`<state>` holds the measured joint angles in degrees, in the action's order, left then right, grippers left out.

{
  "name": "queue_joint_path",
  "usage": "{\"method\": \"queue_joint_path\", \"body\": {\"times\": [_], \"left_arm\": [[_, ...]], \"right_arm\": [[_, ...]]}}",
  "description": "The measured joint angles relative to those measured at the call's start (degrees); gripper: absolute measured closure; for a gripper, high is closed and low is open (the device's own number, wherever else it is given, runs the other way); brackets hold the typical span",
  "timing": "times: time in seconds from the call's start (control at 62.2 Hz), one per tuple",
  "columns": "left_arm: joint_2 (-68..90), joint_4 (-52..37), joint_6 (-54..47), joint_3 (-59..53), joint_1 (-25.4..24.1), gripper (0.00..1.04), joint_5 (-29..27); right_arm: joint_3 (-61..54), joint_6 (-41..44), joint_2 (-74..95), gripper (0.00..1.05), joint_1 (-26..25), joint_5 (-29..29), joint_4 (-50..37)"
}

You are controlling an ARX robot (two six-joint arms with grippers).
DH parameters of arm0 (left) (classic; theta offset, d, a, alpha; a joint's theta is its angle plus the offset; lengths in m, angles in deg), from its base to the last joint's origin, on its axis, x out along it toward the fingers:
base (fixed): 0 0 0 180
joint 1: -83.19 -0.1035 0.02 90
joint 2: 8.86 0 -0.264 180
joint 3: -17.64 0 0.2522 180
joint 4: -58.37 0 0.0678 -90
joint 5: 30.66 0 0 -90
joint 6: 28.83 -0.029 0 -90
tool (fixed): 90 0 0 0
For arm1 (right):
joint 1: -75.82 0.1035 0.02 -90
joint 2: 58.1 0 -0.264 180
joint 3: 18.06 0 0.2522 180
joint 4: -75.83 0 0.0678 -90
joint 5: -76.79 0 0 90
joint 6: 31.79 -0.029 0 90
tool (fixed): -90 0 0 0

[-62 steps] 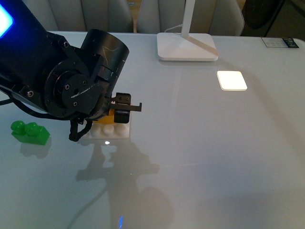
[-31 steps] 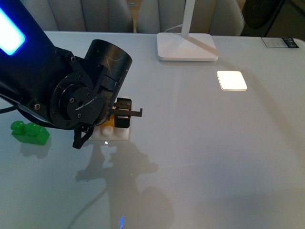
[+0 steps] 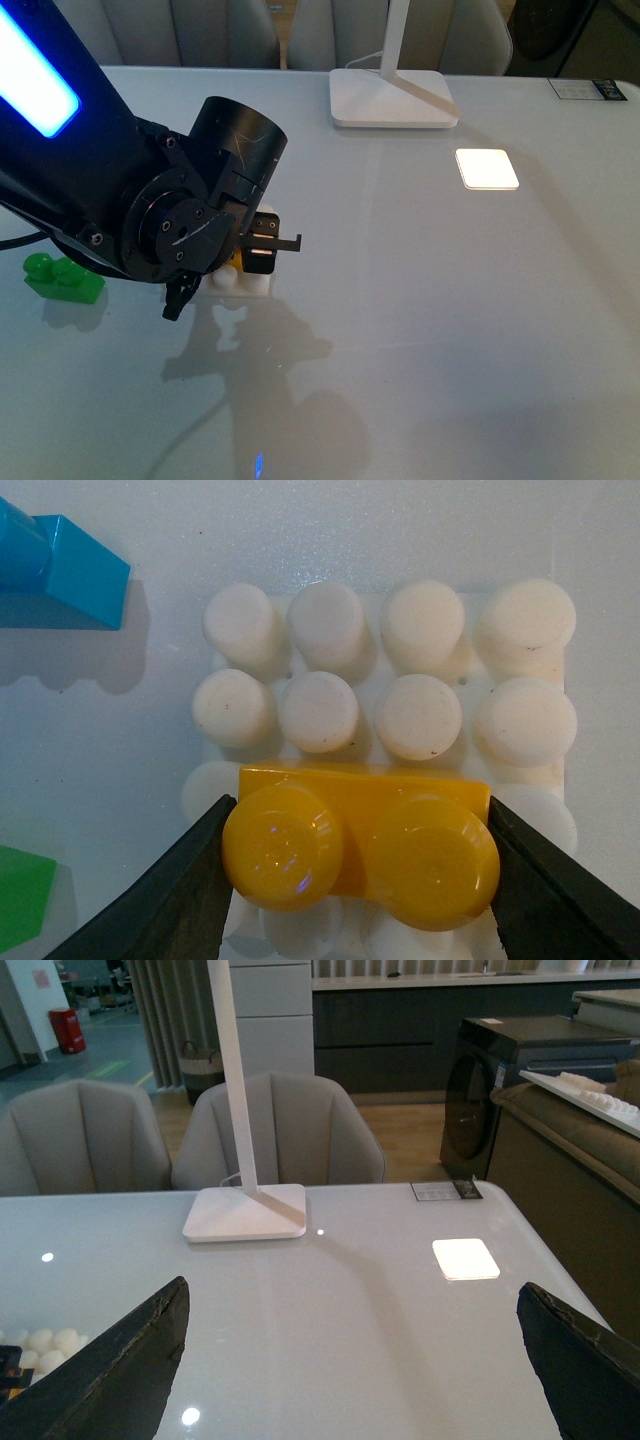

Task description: Insert yellow block into base center

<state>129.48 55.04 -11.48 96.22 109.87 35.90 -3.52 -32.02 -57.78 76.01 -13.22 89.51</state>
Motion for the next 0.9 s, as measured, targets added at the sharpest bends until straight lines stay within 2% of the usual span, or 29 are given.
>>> {"method": "queue_joint_path", "body": {"times": [0.691, 0.803, 0.884, 0.9], "left_arm": [[1.9, 1.0, -0.8, 2.9, -0.2, 0.43, -0.2], [1.9, 1.0, -1.3, 2.6, -0.7, 0.27, 1.4], [1.0, 1.4, -0.7, 1.3, -1.2, 0.07, 2.4], [0.7, 1.4, -0.8, 1.0, -1.3, 0.06, 2.7]], "right_arm": [[0.0, 0.0, 0.0, 0.09, 0.0, 0.0, 0.0], [0.0, 0.0, 0.0, 0.09, 0.0, 0.0, 0.0], [0.0, 0.0, 0.0, 0.09, 0.0, 0.0, 0.0], [0.0, 0.0, -0.1, 0.09, 0.0, 0.0, 0.0]]}}
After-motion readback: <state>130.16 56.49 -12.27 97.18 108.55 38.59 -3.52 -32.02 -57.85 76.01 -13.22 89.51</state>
